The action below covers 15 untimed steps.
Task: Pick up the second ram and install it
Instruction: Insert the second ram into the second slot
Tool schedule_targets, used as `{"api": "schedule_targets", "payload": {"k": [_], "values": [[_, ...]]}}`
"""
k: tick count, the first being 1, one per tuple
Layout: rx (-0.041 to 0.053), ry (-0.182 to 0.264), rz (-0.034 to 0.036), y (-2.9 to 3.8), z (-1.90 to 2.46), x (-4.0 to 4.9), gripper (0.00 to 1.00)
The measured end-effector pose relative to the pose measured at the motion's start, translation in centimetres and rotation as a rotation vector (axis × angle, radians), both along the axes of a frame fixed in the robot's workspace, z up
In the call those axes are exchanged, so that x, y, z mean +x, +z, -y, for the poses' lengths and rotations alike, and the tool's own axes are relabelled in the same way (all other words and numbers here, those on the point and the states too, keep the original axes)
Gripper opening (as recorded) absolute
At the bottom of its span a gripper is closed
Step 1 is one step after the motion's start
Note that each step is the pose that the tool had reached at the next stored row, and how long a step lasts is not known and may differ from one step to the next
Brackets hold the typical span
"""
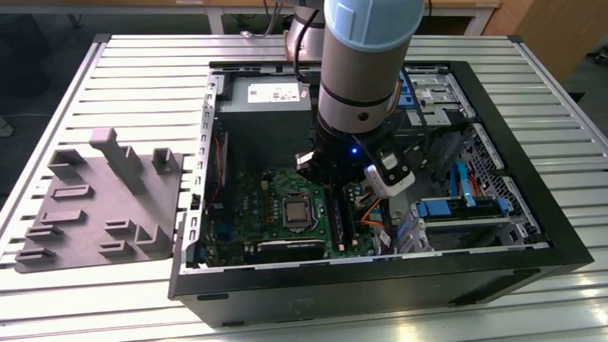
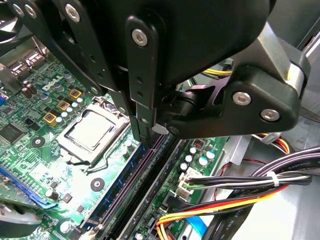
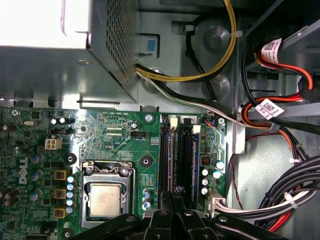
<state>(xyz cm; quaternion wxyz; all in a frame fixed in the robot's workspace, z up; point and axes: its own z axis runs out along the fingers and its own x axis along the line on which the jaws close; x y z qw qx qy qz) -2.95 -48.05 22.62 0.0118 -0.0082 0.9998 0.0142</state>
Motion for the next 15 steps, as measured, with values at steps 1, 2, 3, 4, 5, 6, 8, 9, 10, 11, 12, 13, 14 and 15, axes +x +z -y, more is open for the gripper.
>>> {"api": "schedule_targets", "payload": {"k": [1,2,3,4,5,6,8,9,10,11,12,13,14,15], "values": [[0.0001,-0.001,0.0,0.0,0.0,0.0,0.12],[0.0,-0.004,0.0,0.0,0.0,0.0,0.12],[0.0,-0.007,0.0,0.0,0.0,0.01,0.12],[0.0,-0.011,0.0,0.0,0.0,0.02,0.12],[-0.0001,-0.014,0.0,0.0,0.0,0.03,0.12],[0.0,-0.018,0.0,-0.01,0.0,0.04,0.12],[0.0001,-0.023,0.0,-0.01,0.0,0.04,0.12],[0.0,-0.023,0.0,-0.01,0.0,0.04,0.12],[0.0001,-0.023,0.0,-0.01,0.0,0.04,0.12],[0.0001,-0.023,0.0,-0.01,0.0,0.04,0.12],[0.0001,-0.023,0.0,-0.01,0.0,0.04,0.12],[0.0,-0.023,0.0,-0.01,0.0,0.04,0.12],[0.0,-0.023,0.0,-0.01,0.0,0.04,0.12],[0.0001,-0.023,0.0,-0.01,0.0,0.04,0.12]]}}
